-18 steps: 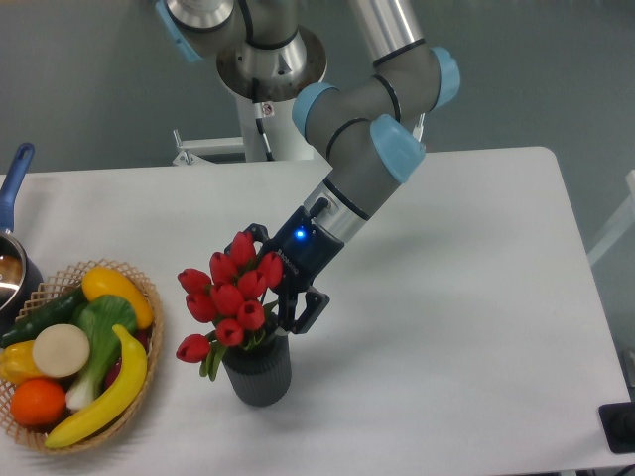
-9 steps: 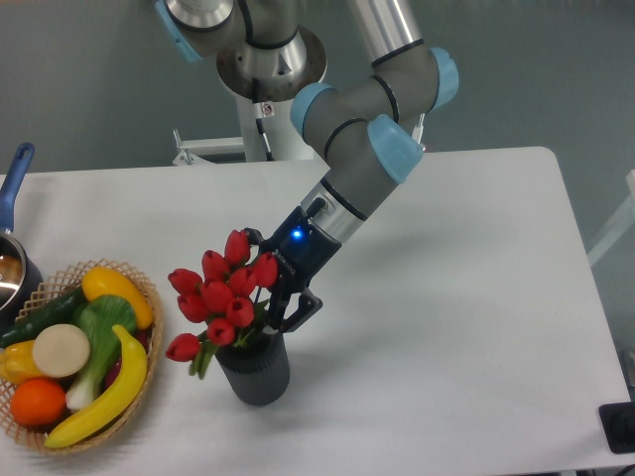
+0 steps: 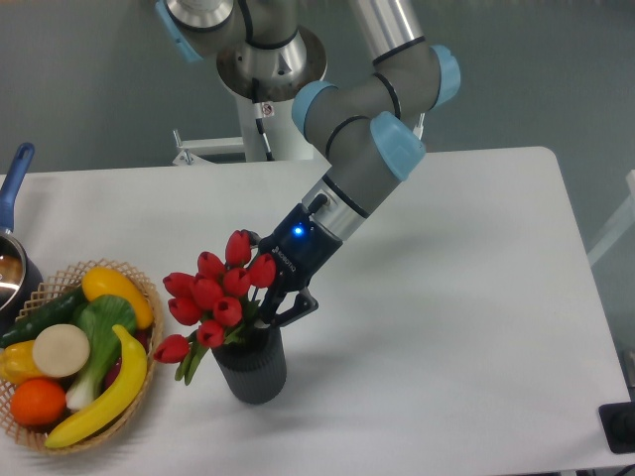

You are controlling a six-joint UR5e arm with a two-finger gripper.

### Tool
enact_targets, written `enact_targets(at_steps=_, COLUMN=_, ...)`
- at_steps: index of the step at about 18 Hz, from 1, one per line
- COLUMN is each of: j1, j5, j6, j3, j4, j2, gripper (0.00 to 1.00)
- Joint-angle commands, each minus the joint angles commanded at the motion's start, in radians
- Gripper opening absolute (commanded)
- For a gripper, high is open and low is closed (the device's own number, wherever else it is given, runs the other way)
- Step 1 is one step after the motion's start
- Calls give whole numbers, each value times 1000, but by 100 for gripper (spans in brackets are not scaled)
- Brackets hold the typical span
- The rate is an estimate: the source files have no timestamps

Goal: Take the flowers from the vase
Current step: 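Close the gripper on the tulip stems, tilting the bunch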

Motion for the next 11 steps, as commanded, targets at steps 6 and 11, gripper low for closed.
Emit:
enact_targets(at_steps=6, j1=15, j5=-51, j6=-20, j3=3, j4=0, j2=8, gripper=52)
enact_targets(at_steps=11, j1=25, j5=-95, j6=-84, j3=9, j4=0, j2=29, gripper=50)
